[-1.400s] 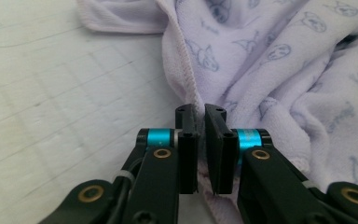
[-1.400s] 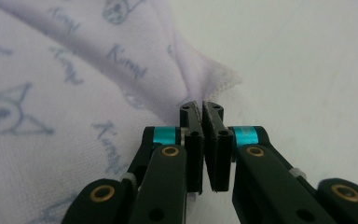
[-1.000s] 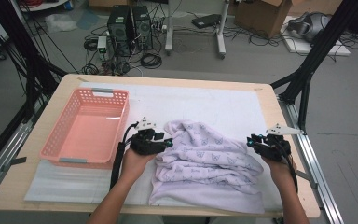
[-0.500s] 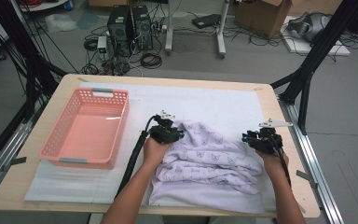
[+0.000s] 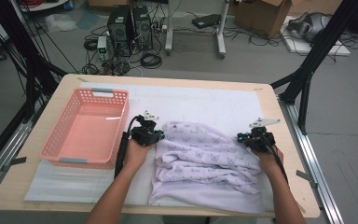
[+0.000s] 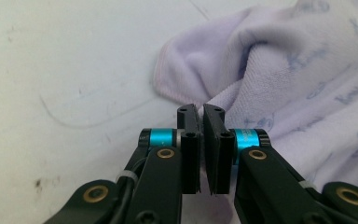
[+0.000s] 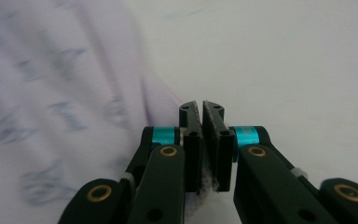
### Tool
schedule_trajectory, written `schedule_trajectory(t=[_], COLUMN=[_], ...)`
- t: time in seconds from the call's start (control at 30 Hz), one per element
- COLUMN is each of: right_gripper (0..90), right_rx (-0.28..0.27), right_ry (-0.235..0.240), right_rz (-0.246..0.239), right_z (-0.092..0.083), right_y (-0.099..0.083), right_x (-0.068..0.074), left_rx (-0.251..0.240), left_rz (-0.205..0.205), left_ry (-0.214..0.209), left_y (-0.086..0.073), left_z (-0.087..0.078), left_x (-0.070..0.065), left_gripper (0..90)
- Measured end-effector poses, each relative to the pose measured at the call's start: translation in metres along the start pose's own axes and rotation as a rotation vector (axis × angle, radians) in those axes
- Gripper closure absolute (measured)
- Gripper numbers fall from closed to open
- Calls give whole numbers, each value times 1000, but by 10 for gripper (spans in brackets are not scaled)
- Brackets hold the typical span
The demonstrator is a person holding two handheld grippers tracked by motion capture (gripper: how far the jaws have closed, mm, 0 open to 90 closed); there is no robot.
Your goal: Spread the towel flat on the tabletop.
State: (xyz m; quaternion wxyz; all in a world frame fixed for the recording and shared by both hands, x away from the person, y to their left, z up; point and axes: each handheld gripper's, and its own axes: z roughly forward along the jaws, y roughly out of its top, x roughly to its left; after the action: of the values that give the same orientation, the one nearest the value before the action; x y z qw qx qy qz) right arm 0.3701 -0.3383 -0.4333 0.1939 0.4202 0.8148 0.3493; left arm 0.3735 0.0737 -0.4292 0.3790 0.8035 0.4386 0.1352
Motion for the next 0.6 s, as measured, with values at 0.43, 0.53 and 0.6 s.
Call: schedule_trajectory(t=[0.43, 0.53, 0.6], right_gripper=[661, 661, 663], right_rx=[-69, -102, -123], right_ry=[-230, -222, -211], right_rz=[134, 116, 117], right_z=[-17, -24, -30], right_y=[-3, 1, 2], right_x=[-21, -16, -15], left_rx=[-109, -112, -130], left_rz=[-68, -78, -98], left_ry=[-92, -72, -79], left_y=[-1, 11, 20], left_z=[4, 15, 22], left_x=[-2, 1, 6], left_gripper=[571, 560, 559])
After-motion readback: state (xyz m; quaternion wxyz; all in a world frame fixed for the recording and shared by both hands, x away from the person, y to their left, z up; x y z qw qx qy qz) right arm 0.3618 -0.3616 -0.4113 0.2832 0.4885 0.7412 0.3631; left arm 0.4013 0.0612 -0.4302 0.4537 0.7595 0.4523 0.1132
